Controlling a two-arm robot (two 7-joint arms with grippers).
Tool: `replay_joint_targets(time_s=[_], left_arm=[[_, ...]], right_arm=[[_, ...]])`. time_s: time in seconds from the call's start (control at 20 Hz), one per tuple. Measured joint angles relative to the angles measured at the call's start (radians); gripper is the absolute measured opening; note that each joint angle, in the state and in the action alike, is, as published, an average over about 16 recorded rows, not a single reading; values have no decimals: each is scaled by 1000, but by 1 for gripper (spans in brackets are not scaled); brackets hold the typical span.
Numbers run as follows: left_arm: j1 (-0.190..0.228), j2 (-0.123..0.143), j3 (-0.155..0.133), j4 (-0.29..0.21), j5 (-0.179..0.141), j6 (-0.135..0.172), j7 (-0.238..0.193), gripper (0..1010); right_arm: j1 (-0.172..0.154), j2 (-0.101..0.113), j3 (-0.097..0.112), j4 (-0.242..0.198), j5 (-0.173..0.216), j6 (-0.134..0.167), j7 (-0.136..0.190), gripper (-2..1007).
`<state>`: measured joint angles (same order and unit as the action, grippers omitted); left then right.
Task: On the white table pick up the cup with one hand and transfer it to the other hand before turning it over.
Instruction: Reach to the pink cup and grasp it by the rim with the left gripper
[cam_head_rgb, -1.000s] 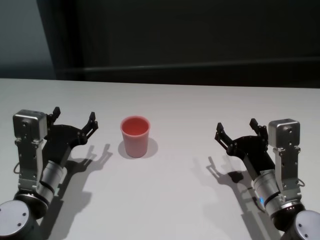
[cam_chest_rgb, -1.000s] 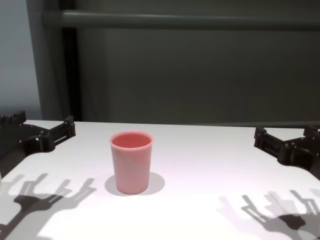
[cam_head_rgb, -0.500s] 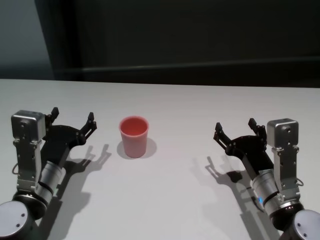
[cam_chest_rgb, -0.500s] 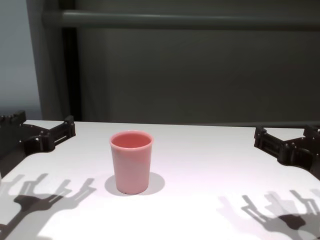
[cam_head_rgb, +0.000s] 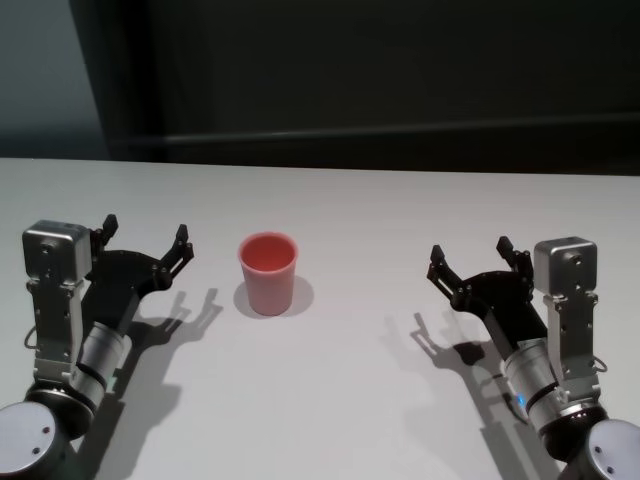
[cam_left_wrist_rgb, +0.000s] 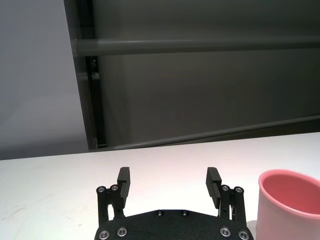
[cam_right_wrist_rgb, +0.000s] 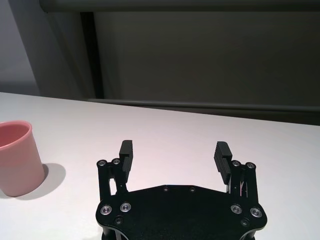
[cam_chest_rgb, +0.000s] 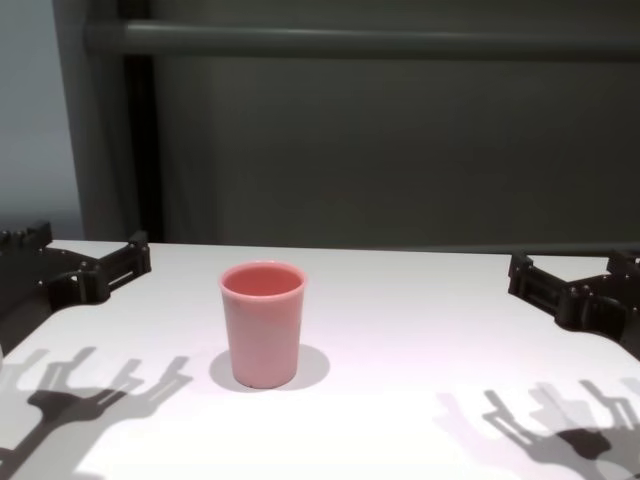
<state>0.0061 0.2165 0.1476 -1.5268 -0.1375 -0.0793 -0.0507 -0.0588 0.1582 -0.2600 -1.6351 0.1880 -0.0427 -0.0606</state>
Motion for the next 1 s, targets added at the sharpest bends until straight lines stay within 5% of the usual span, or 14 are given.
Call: replay_joint_targets(time_s=[0.6,1.0], left_arm=[[-5,11,5,-10,21,17,-27,1003],[-2,49,19,-49,102,36,-59,1003]], right_arm=[[0,0,0,0,0,0,0,1002],[0,0,0,0,0,0,0,1002]])
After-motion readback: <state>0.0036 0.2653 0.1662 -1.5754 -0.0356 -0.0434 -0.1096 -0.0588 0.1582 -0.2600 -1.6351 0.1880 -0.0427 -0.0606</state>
